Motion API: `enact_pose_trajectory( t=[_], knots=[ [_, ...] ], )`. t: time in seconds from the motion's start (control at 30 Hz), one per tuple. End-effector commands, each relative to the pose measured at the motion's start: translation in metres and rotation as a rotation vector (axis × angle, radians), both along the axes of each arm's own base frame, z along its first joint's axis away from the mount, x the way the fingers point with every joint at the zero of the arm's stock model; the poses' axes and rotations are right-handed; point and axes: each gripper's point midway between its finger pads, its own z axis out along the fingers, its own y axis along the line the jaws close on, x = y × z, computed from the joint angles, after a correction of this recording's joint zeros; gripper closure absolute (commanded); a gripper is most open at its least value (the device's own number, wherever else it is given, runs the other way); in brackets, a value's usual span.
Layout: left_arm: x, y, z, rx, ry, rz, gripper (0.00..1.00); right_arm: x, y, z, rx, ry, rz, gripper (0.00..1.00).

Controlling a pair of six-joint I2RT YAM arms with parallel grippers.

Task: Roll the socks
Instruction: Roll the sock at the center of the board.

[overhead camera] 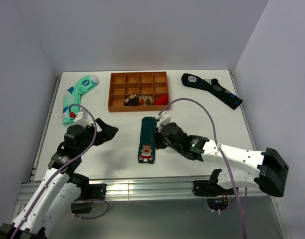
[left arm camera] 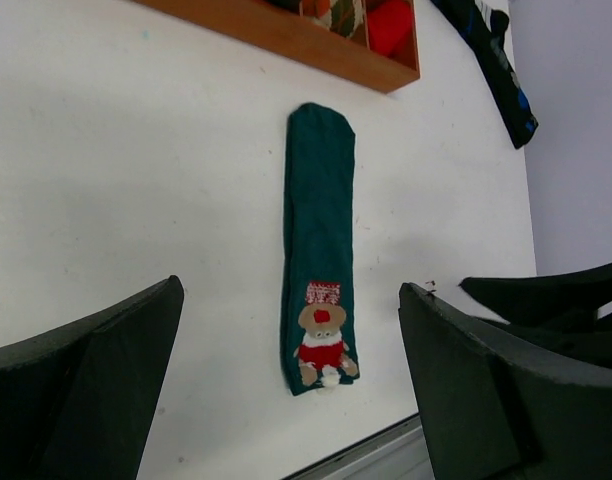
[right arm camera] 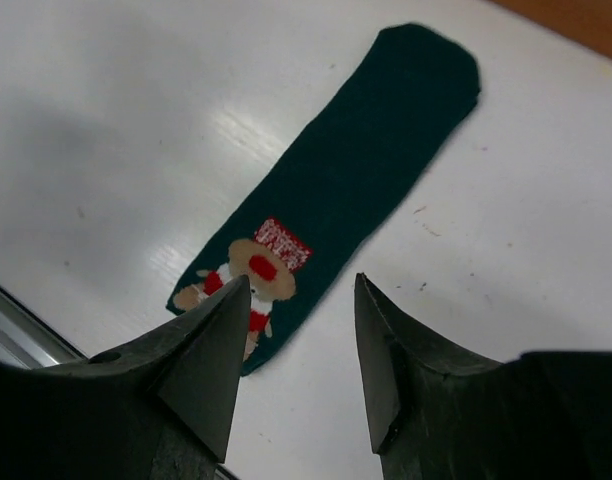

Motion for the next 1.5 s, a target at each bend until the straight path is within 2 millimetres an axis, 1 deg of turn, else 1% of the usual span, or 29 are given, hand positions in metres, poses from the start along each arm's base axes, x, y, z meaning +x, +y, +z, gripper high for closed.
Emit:
enact_pose_trajectory(
  t=[0.0,0.03,0.07,0.1,0.13,0.17,0.33,0.4,0.47,0.5,0.53,0.57,0.6,0.63,0.67,0.7,0.73,0.77,0.97,1.0,1.13,1.2,1.47],
  knots=[
    [0.004,-0.015,0.018,-0.097,-0.07,-0.015,0.05,-0.004,0.011,-0.009,-0.093,-0.086,-0.004,0.47],
    [0.005,-0.016,0.017,-0.1,-0.066,-0.013,0.05,-0.009,0.014,-0.02,-0.128,-0.08,0.016,0.48],
    [0.004,-0.019,0.01,-0.094,-0.054,-0.02,0.05,-0.018,0.022,-0.025,-0.146,-0.082,0.053,0.48],
    [0.004,-0.019,0.008,-0.091,-0.053,-0.018,0.05,-0.022,0.025,-0.028,-0.166,-0.086,0.063,0.48],
    [0.004,-0.019,0.007,-0.091,-0.052,-0.016,0.05,-0.025,0.028,-0.036,-0.207,-0.087,0.085,0.49],
    [0.004,-0.02,0.007,-0.091,-0.053,-0.019,0.05,-0.034,0.034,-0.039,-0.228,-0.092,0.12,0.49],
    [0.005,-0.018,0.011,-0.098,-0.07,-0.005,0.05,-0.045,0.049,-0.05,-0.326,-0.107,0.196,0.5],
    [0.005,-0.016,0.009,-0.091,-0.06,0.009,0.05,-0.053,0.055,-0.054,-0.347,-0.105,0.232,0.5],
    [0.007,-0.007,0.012,-0.089,-0.059,0.063,0.04,-0.057,0.062,-0.055,-0.352,-0.108,0.259,0.49],
    [0.002,-0.006,0.008,-0.095,-0.021,0.07,0.04,-0.061,0.064,-0.059,-0.366,-0.108,0.277,0.49],
    [0.008,0.005,0.013,-0.085,-0.034,0.144,0.04,-0.062,0.068,-0.059,-0.366,-0.109,0.285,0.49],
    [0.009,0.009,0.014,-0.083,-0.033,0.169,0.04,-0.063,0.071,-0.059,-0.363,-0.11,0.292,0.49],
    [0.007,0.015,0.011,-0.083,-0.003,0.21,0.03,-0.064,0.072,-0.064,-0.38,-0.107,0.306,0.49],
    [0.009,0.02,0.018,-0.087,-0.011,0.241,0.03,-0.066,0.076,-0.064,-0.38,-0.106,0.318,0.49],
    [0.012,0.028,0.02,-0.075,-0.011,0.292,0.03,-0.066,0.077,-0.065,-0.385,-0.105,0.323,0.49],
    [0.011,0.033,0.017,-0.072,0.016,0.323,0.03,-0.066,0.077,-0.069,-0.402,-0.107,0.33,0.5],
    [0.013,0.035,0.024,-0.074,0.018,0.344,0.02,-0.068,0.078,-0.068,-0.409,-0.108,0.339,0.5],
    [0.015,0.039,0.026,-0.068,0.017,0.372,0.02,-0.069,0.08,-0.068,-0.41,-0.108,0.349,0.51],
    [0.018,0.048,0.043,-0.112,0.031,0.455,0.02,-0.075,0.082,-0.07,-0.438,-0.103,0.384,0.51],
    [0.019,0.051,0.05,-0.126,0.02,0.478,0.02,-0.076,0.082,-0.072,-0.447,-0.105,0.389,0.52],
    [0.024,0.056,0.061,-0.134,0.012,0.505,0.02,-0.081,0.083,-0.079,-0.462,-0.099,0.413,0.52],
    [0.026,0.055,0.064,-0.142,0.013,0.499,0.02,-0.083,0.084,-0.081,-0.47,-0.097,0.421,0.53],
    [0.036,0.061,0.064,-0.148,0.008,0.488,0.02,-0.084,0.081,-0.088,-0.494,-0.107,0.43,0.55]
  ],
)
